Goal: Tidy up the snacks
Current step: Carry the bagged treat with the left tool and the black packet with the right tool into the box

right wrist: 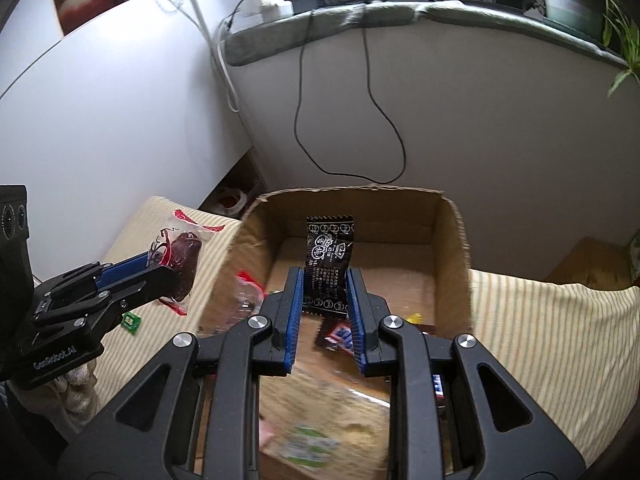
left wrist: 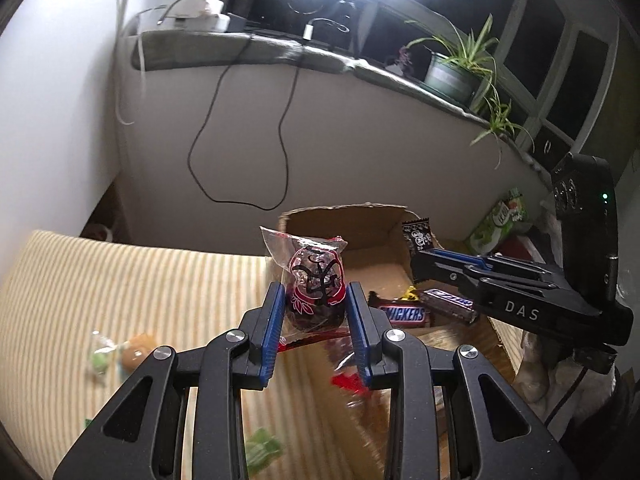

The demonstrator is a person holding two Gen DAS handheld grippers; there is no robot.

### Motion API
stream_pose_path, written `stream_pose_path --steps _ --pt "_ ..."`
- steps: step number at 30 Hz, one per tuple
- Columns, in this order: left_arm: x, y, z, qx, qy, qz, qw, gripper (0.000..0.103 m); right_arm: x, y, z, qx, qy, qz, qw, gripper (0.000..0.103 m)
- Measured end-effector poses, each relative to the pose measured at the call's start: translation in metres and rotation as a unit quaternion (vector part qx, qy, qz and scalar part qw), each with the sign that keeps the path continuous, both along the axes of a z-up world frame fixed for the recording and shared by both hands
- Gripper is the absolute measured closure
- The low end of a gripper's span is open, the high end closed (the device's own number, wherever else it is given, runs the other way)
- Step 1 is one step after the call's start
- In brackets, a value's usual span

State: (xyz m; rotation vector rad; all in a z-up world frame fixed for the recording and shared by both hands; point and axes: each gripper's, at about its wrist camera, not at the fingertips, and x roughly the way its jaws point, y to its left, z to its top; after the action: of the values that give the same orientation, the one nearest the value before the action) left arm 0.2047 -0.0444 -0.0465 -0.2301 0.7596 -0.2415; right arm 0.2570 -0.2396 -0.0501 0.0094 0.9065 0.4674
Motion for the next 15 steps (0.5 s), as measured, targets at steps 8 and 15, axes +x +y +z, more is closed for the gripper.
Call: stream_pose_path --steps 8,15 --pt "0.007 -0.022 0.0 0.008 0.002 -0.014 0.9999 0.073 0.008 -0.021 -0.002 0.0 0.003 -0.014 1.0 0.081" --pt "0.011 -0.041 -0.001 0.016 0.005 -0.03 0.9994 0.073 0.011 -0.029 -0.007 0.001 0.01 -0.02 1.0 0.081"
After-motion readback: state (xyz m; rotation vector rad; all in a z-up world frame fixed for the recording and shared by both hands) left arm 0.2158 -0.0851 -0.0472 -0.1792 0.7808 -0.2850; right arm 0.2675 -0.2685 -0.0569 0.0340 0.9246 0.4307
